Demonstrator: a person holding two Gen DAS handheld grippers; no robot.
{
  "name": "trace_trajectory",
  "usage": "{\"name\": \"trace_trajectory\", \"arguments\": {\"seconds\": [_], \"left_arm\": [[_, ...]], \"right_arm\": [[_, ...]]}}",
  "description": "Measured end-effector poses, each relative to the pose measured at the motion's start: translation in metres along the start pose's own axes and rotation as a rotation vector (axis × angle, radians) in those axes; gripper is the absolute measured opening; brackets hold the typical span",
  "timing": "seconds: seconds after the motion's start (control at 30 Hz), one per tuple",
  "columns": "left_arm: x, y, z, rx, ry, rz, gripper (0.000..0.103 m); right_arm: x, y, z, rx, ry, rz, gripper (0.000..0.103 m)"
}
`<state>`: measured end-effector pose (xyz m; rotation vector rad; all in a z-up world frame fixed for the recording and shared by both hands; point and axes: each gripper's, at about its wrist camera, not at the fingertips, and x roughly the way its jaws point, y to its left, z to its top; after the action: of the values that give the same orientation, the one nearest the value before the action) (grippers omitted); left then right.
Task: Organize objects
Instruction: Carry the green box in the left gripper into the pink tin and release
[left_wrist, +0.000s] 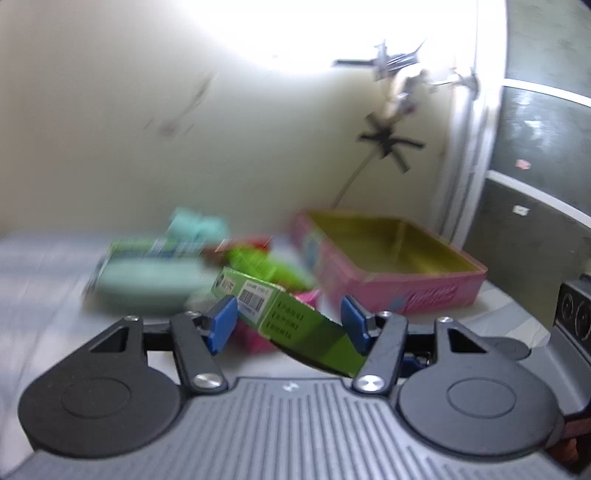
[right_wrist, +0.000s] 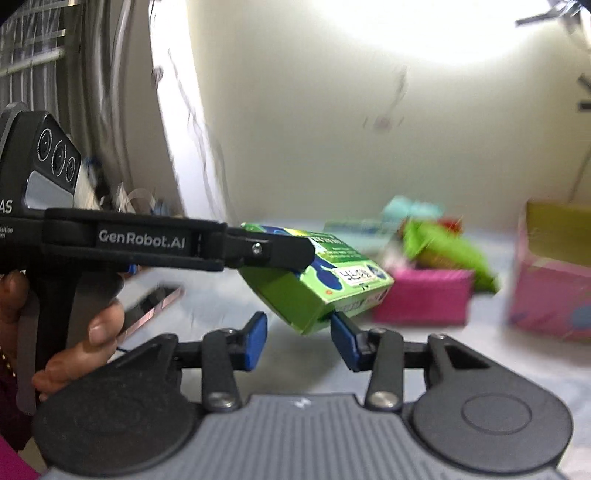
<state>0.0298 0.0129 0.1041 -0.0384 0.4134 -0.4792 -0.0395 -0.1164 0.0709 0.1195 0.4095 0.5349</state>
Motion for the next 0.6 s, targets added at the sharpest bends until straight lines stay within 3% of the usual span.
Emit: {"name": "trace_trajectory", "arguments": {"seconds": [0.3,0.43,0.6], "left_arm": [[0.060,-0.089,0.051,0.185,-0.110,-0.156,0.064],[0.111,-0.115,0.057,0.188,-0.085,-0.219,0.064],[0.175,-0.132,0.052,0.180,-0.036,-0.241,0.066]], "right_arm": [[-0.048,-0.073,0.033,0.032,-0.210,-0.226,0.040],[-0.058,-0.118,0.034,0.063,-0.237,-0.329,0.040],[-0.036,-0.178,0.035,0.082,-0.219,-0.450,0.040]]}}
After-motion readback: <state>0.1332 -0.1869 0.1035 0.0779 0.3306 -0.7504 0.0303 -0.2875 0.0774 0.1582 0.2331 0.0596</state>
